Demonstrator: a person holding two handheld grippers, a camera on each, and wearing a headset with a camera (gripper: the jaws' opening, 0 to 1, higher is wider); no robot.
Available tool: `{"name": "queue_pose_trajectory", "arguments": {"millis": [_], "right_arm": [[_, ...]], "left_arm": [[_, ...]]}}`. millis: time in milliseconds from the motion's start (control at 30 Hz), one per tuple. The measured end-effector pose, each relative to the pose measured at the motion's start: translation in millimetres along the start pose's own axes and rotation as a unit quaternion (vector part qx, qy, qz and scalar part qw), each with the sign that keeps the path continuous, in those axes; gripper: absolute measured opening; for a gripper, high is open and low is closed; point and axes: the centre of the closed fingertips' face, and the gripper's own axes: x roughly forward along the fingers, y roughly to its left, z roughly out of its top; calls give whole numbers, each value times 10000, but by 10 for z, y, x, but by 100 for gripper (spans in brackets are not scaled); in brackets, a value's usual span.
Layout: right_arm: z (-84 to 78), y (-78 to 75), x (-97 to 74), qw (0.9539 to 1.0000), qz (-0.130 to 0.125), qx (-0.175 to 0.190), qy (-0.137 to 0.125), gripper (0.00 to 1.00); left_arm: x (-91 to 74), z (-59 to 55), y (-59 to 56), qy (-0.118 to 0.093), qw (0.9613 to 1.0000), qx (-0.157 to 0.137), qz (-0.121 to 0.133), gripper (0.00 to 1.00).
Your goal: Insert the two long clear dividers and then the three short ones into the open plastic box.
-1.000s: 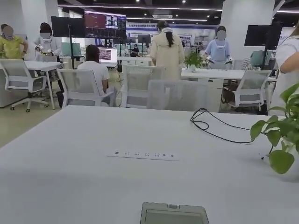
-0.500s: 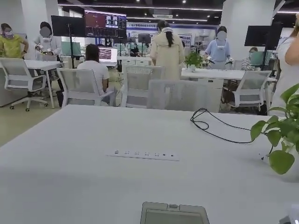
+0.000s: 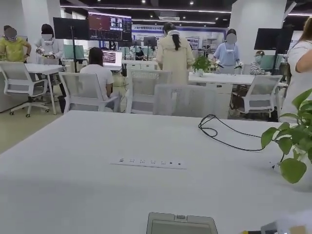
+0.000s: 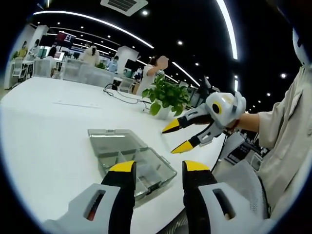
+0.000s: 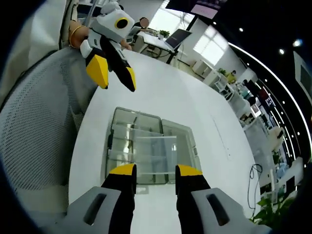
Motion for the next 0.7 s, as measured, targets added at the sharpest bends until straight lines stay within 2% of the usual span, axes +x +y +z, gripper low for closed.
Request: {"name": "queue_pose_trajectory", "arguments": {"millis": [233,400,700], "right_arm": [[352,129,52,9992,119,-128,-362,32],[524,181,68,9981,158,-264,-524,32],[744,258,81,9961,204,-371,-780,32]], "left_arm": [[15,51,-40,-158,9991,-381,-128,26],[26,40,-73,-120,9988,-419,-203,21],[42,73,-119,-216,9971,-653,-329,11]]}}
